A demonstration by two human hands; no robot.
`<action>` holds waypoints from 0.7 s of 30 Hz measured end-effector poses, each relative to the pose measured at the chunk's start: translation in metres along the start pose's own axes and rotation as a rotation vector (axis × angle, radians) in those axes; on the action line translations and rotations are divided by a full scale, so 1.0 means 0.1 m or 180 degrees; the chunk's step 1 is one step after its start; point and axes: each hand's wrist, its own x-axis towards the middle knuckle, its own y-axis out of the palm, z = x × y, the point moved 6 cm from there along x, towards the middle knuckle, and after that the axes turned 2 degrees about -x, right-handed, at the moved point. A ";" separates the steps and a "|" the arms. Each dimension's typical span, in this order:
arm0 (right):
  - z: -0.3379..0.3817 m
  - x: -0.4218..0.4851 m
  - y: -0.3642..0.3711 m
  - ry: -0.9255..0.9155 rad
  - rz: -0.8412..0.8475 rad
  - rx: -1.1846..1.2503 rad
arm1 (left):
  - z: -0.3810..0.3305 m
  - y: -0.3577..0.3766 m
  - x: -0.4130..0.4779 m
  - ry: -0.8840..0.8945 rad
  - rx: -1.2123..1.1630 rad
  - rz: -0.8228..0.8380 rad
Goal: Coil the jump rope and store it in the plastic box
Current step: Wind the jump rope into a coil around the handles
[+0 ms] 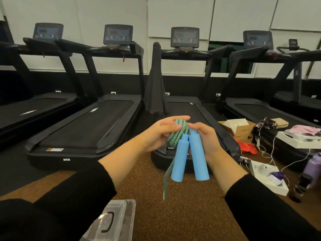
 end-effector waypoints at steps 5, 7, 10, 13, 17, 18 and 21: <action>0.03 -0.03 0.21 -0.0051 0.0209 0.0096 | 0.14 0.03 -0.01 0.0359 -0.0873 -0.0201; 0.03 0.00 0.24 -0.0170 0.0218 0.0177 | 0.14 0.06 -0.01 0.0527 -0.1104 -0.0255; 0.03 0.05 0.20 -0.0372 -0.0055 0.0097 | 0.17 0.08 -0.01 0.0591 -0.0970 -0.0439; 0.01 0.06 0.20 -0.0345 -0.0168 -0.0077 | 0.21 0.06 -0.01 0.0446 -0.0858 -0.0513; -0.03 0.07 0.15 -0.0194 -0.0338 -0.0287 | 0.23 0.05 -0.03 0.0190 -0.0658 -0.0467; -0.04 0.06 0.12 -0.0162 -0.0425 -0.0344 | 0.24 0.05 -0.03 0.0161 -0.0639 -0.0447; -0.04 0.07 0.08 -0.0125 -0.0604 -0.0406 | 0.23 0.06 -0.03 0.0225 -0.0590 -0.0380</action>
